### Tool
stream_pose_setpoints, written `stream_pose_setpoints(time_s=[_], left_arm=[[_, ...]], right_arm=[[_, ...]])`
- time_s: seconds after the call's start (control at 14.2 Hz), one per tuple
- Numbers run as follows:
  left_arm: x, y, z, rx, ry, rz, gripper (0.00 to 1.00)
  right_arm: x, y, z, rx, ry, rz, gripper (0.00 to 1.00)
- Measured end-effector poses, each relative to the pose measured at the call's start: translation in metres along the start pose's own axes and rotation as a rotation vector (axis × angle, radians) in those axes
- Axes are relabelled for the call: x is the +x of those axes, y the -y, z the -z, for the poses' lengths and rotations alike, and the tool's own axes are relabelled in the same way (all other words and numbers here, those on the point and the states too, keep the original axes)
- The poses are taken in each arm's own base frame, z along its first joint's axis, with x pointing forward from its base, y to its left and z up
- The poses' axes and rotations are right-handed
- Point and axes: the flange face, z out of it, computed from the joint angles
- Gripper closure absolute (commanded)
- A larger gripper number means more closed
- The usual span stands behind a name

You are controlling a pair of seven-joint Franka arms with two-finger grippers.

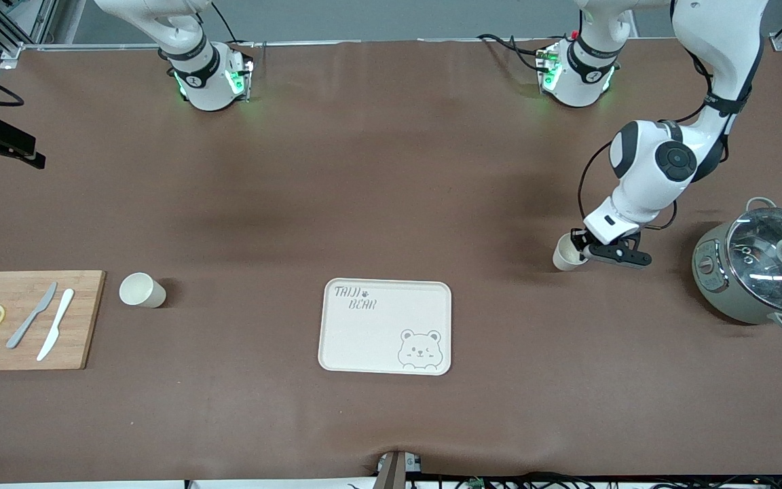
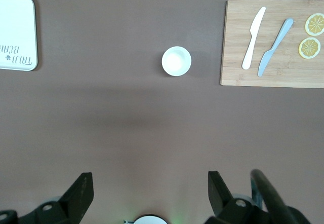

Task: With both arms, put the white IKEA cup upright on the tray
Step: 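Carry the held cup with the left gripper over the bear tray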

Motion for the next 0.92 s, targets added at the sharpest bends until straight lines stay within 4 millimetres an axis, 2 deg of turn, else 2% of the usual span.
stream_pose_setpoints(time_s=[0.28, 0.49, 0.92], left_arm=[[0.046, -0.049, 0.035, -0.013, 0.043, 0.034, 1.00], [0.071, -0.088, 0.054, -0.023, 0.052, 0.052, 1.00], [0.113, -0.155, 0.060, -0.052, 0.064, 0.102, 1.00]], right_arm=[[0.000, -0.001, 0.000, 0.000, 0.000, -0.001, 0.00], [0.000, -0.001, 0.000, 0.000, 0.001, -0.002, 0.00], [0.003, -0.002, -0.005, 0.000, 0.010, -0.004, 0.00]])
